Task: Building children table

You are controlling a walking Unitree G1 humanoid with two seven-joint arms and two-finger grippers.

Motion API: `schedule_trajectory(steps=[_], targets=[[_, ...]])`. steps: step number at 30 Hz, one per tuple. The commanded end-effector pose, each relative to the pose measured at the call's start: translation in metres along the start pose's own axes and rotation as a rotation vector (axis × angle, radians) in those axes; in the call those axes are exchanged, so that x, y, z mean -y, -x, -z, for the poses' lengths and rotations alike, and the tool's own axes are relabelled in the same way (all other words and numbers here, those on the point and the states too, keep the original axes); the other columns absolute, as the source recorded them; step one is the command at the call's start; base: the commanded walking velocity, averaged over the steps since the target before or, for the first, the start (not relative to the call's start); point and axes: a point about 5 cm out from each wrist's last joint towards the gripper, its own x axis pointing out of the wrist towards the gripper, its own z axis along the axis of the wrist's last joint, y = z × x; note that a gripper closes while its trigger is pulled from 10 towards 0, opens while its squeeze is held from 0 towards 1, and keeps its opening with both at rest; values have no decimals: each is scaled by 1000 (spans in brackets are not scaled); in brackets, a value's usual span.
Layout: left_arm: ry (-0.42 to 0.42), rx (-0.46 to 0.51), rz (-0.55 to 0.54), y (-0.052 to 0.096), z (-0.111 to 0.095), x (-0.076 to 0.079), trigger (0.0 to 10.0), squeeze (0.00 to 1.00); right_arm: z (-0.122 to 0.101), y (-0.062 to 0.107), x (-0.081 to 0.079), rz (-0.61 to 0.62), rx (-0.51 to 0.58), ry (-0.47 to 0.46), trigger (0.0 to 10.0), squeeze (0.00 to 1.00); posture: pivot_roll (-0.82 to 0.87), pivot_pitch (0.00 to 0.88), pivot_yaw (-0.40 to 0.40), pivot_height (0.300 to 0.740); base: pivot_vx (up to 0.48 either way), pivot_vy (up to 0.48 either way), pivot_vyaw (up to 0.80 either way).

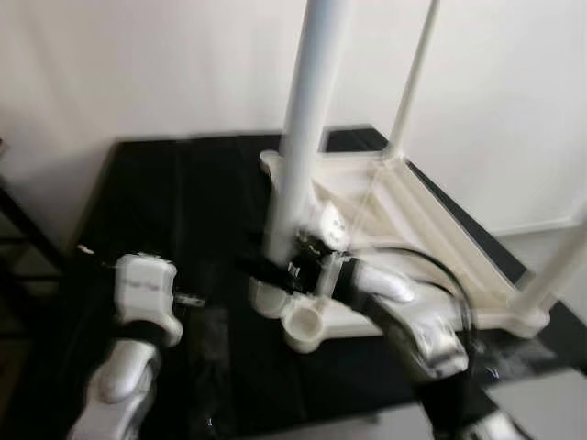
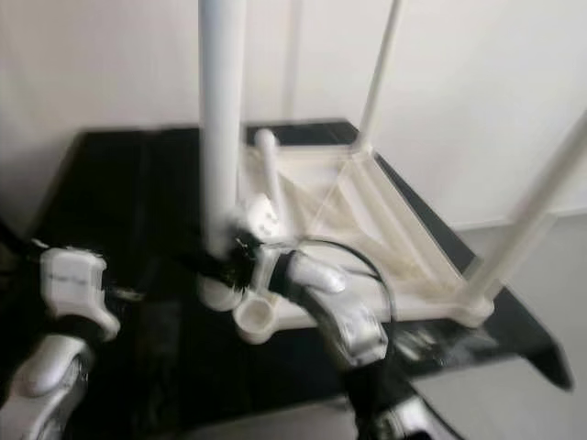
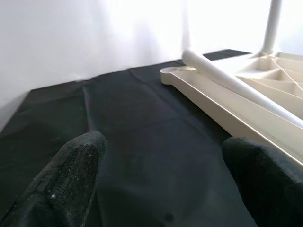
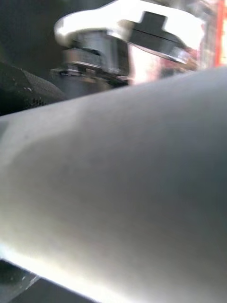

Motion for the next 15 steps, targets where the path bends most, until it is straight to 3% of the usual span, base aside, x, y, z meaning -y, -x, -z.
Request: schedule_trajectory(steps=[1,5,7,12,15], targets=[[-33,-35,28,7,4,2,10000,0,-5,2,3,-142,-31,15,10000,0,-112,55,-49,740,0,0,0],[-27,-44,68,11,4,5,10000,0,-5,10,9,-202,-42,5,10000,0,-109,68,-51,740,0,0,0],[-44,-61,155,20,4,14,10000,0,-7,16,18,-248,-41,-7,10000,0,-104,95,-49,740,0,0,0],[-100,-70,275,36,1,27,10000,0,-13,18,24,-395,-55,-40,10000,0,-88,149,-42,740,0,0,0],[-120,-62,299,41,-2,29,10000,0,-16,15,27,-416,-56,-39,10000,0,-83,181,-39,740,0,0,0]])
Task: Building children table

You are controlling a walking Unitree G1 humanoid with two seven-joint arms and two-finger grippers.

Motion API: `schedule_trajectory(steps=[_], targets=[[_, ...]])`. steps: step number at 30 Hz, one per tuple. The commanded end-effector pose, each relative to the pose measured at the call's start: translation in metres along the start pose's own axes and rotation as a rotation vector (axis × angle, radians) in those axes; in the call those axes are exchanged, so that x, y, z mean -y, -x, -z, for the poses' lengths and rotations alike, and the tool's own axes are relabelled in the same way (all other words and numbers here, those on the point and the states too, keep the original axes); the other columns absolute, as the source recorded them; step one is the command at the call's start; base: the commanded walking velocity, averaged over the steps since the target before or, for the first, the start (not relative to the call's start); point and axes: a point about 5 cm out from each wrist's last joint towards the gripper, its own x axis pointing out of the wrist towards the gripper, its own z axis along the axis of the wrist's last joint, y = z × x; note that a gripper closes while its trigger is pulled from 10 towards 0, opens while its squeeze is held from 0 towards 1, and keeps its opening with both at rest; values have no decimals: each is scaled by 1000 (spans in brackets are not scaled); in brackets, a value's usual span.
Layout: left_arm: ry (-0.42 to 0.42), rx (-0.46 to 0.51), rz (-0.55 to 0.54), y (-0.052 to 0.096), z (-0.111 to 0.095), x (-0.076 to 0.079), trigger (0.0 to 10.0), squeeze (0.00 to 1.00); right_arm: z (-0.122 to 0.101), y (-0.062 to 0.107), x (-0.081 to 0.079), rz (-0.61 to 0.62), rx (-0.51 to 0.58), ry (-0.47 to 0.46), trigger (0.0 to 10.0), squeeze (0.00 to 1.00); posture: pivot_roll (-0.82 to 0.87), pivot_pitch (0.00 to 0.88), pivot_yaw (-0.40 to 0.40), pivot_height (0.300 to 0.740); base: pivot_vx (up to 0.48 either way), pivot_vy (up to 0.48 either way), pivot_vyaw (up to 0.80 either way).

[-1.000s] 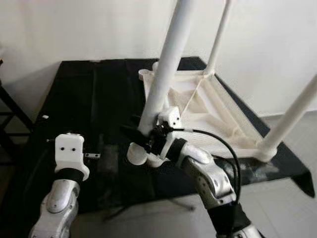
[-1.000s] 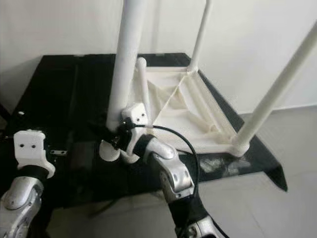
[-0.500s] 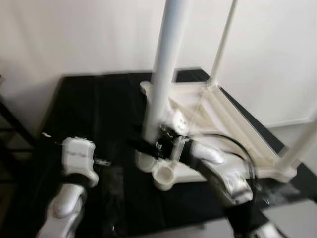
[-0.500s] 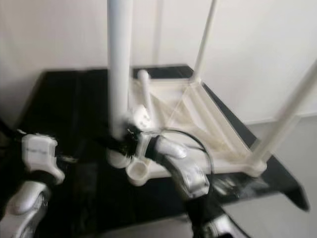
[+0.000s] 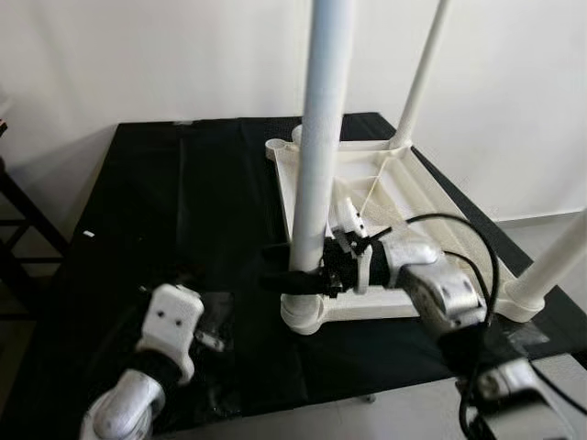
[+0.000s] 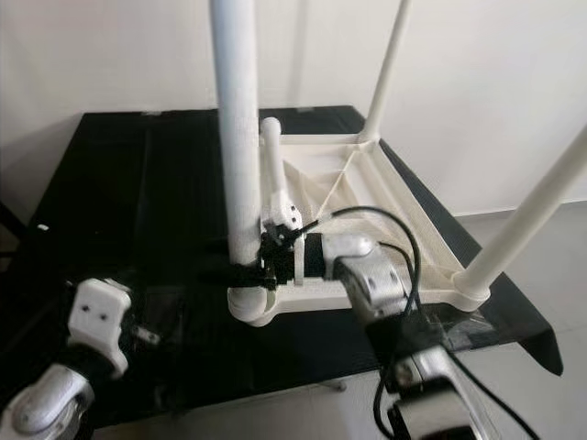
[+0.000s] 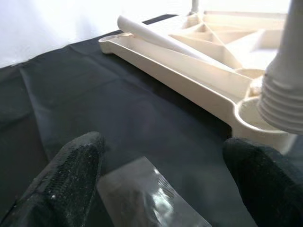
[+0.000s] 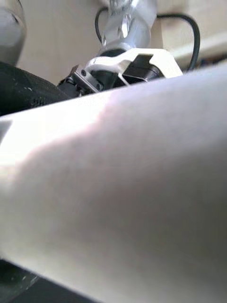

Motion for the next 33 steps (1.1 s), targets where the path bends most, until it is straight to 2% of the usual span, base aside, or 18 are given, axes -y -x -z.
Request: schedule_trajectory(steps=[1,3,5,7,8,14,18,21,23,29,33], targets=[[-30,-2,24,2,-2,2,10000,0,-3,-1,1,-21,14,5,10000,0,-83,181,-39,740,0,0,0],[-40,4,32,3,-4,3,10000,0,-4,-2,4,-28,18,1,10000,0,-83,181,-39,740,0,0,0],[-91,34,90,11,-14,9,10000,0,-13,-1,9,-103,-5,44,10000,0,-73,261,-33,740,0,0,0],[-114,43,114,14,-17,11,10000,0,-17,1,11,-132,-12,58,10000,0,-73,261,-33,740,0,0,0],[-131,61,127,17,-23,11,10000,0,-22,2,14,-156,-19,72,10000,0,-68,288,-35,740,0,0,0],[-206,128,154,18,-41,11,10000,0,-39,7,23,-208,-68,109,10000,0,-63,334,-33,740,0,0,0],[-230,148,183,18,-47,14,10000,0,-44,6,21,-239,-105,113,10000,0,-62,343,-32,740,0,0,0],[-254,152,206,19,-48,17,10000,0,-43,5,19,-266,-138,120,10000,0,-63,349,-32,740,0,0,0],[-299,144,246,23,-46,22,10000,0,-37,-3,15,-309,-180,153,10000,0,-66,355,-37,740,0,0,0],[-314,130,255,25,-44,23,10000,0,-34,-9,15,-327,-196,173,10000,0,-66,356,-41,740,0,0,0],[-321,96,258,29,-38,23,10000,0,-32,-20,7,-397,-184,177,10000,0,-68,352,-49,740,0,0,0]])
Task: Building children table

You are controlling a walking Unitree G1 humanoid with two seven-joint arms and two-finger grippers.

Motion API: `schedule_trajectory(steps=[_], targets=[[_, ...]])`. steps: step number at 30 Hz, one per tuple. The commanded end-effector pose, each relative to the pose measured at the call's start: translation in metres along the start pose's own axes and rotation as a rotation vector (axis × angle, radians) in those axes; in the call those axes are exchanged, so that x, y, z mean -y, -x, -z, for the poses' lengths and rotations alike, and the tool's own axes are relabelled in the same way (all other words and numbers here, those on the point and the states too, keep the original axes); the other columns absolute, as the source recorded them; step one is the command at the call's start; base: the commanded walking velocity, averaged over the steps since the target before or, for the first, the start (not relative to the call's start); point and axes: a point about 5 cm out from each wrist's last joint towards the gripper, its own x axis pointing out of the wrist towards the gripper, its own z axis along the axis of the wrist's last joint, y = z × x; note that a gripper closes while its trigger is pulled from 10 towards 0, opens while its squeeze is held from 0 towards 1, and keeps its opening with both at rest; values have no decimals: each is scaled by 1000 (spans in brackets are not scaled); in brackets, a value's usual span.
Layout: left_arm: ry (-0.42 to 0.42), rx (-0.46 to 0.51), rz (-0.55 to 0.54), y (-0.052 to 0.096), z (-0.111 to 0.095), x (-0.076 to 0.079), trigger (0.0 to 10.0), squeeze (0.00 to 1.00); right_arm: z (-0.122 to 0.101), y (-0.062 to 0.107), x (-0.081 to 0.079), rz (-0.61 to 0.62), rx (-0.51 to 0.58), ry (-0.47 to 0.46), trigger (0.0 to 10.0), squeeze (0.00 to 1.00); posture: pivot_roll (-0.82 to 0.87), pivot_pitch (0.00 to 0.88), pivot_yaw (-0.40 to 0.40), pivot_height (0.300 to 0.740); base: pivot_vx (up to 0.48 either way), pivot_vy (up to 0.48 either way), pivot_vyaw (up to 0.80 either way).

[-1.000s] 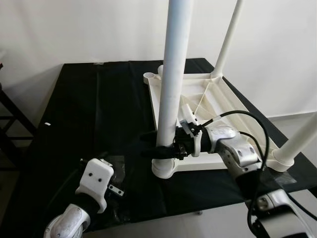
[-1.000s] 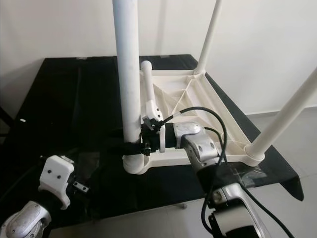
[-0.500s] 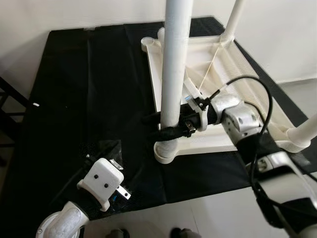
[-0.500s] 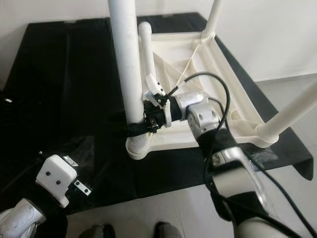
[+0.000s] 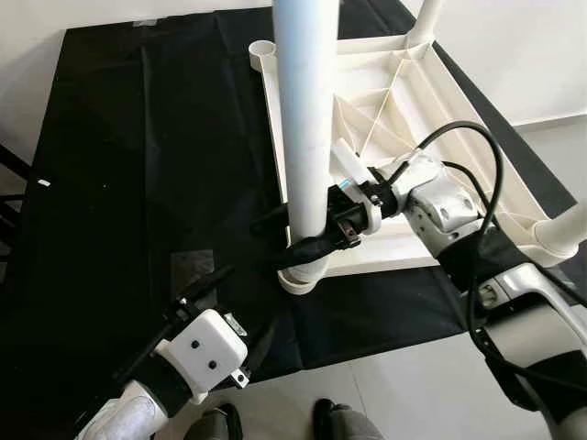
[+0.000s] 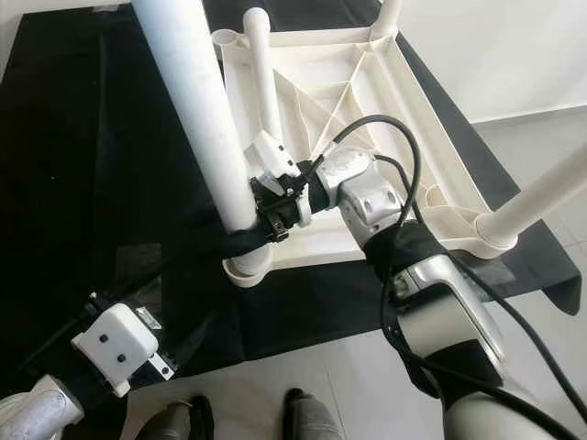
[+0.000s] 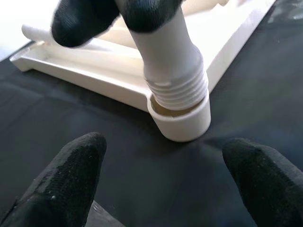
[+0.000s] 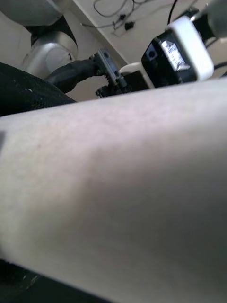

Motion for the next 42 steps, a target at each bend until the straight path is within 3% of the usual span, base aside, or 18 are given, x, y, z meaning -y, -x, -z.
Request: schedule_trajectory(steps=[1,16,18,24,26,31,39,41,42], targets=[[-13,-20,31,4,2,5,10000,0,23,-14,-10,-72,-27,-92,10000,0,-68,349,-53,740,0,0,0],[49,-48,-17,6,7,7,10000,0,25,-12,-10,-73,35,-166,10000,0,-73,348,-74,740,0,0,0],[59,-50,-24,6,8,7,10000,0,37,-12,-24,-134,-75,-167,10000,0,-74,348,-73,740,0,0,0],[65,-50,-26,6,9,7,10000,0,47,-12,-34,-181,-162,-140,10000,0,-73,349,-72,740,0,0,0],[69,-52,-26,5,10,7,10000,0,48,-13,-35,-188,-183,-84,10000,0,-73,346,-70,740,0,0,0],[72,-52,-28,5,10,7,10000,0,43,-10,-32,-172,-170,-70,10000,0,-77,342,-71,740,0,0,0],[77,-49,-28,4,11,9,10000,0,39,-1,-29,-124,-94,-159,10000,0,-84,331,-79,740,0,0,0],[80,-49,-32,4,12,9,10000,0,36,0,-29,-92,20,-217,10000,0,-83,328,-82,740,0,0,0],[80,-49,-32,4,12,9,10000,0,36,0,-29,-92,20,-217,10000,0,-83,328,-82,740,0,0,0]])
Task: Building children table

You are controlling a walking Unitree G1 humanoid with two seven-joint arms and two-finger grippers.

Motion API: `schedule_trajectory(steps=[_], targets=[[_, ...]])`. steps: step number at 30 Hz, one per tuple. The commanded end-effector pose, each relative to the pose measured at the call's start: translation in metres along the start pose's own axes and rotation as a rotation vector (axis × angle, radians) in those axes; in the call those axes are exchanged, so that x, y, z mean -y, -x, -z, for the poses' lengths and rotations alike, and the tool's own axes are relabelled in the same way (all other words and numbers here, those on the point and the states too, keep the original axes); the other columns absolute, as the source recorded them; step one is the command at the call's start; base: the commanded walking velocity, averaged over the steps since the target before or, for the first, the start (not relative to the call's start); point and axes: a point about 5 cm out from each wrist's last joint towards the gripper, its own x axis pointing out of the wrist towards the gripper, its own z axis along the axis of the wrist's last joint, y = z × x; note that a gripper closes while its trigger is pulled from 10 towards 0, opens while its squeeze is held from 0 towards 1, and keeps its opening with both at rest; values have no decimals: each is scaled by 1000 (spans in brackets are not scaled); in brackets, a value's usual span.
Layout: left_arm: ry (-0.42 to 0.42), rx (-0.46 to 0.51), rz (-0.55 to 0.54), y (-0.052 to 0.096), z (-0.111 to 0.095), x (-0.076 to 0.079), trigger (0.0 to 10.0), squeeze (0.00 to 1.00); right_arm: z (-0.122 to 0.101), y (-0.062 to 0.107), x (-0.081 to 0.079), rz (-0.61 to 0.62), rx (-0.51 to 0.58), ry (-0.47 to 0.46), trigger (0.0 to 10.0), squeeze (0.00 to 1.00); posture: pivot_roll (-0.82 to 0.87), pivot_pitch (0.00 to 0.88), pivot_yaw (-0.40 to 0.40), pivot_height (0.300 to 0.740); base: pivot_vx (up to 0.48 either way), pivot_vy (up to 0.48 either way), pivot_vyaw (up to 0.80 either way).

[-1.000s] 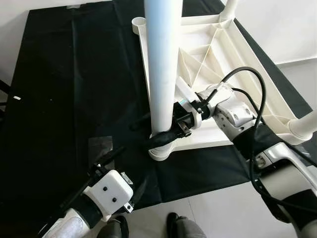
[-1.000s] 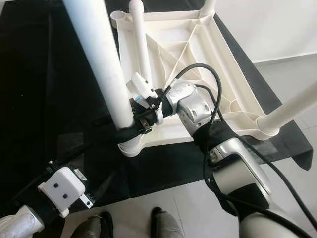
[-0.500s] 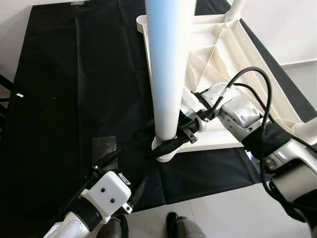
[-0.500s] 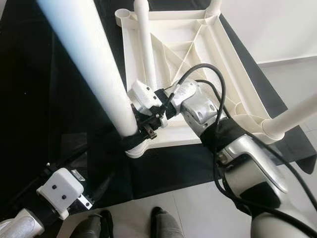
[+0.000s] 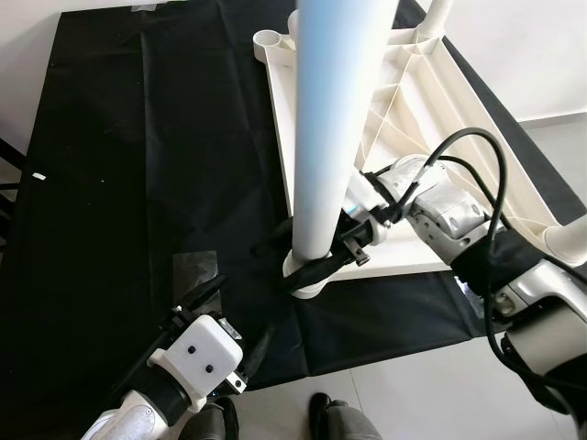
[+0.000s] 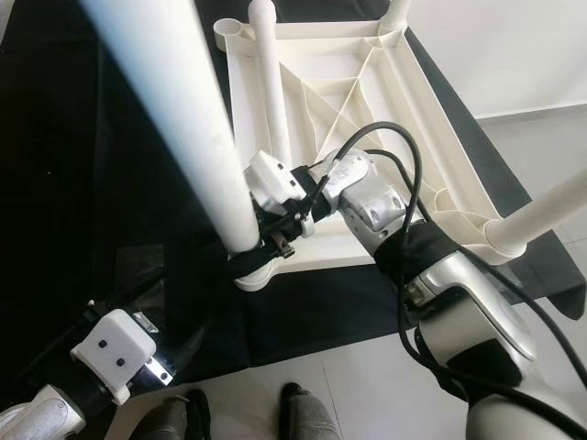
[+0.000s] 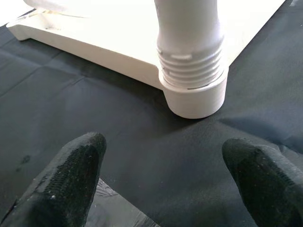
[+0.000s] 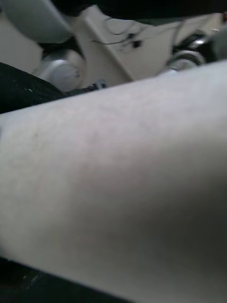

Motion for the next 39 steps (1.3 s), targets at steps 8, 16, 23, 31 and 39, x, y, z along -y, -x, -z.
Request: schedule_trajectory(steps=[8,16,23,31,39], targets=[[18,-20,15,2,5,4,10000,0,43,-2,-34,-48,99,-286,10000,0,-89,319,-67,740,0,0,0],[16,-18,27,2,7,3,10000,0,58,-1,-45,-64,-39,-238,10000,0,-91,316,-56,740,0,0,0],[12,-18,28,1,7,3,10000,0,62,4,-47,-87,-229,-131,10000,0,-91,316,-55,740,0,0,0],[11,-16,23,1,7,2,10000,0,62,11,-46,-71,-248,-151,10000,0,-94,320,-61,740,0,0,0],[11,-17,16,1,8,2,10000,0,69,-1,-37,167,-246,-191,10000,0,-100,321,-74,740,0,0,0]])
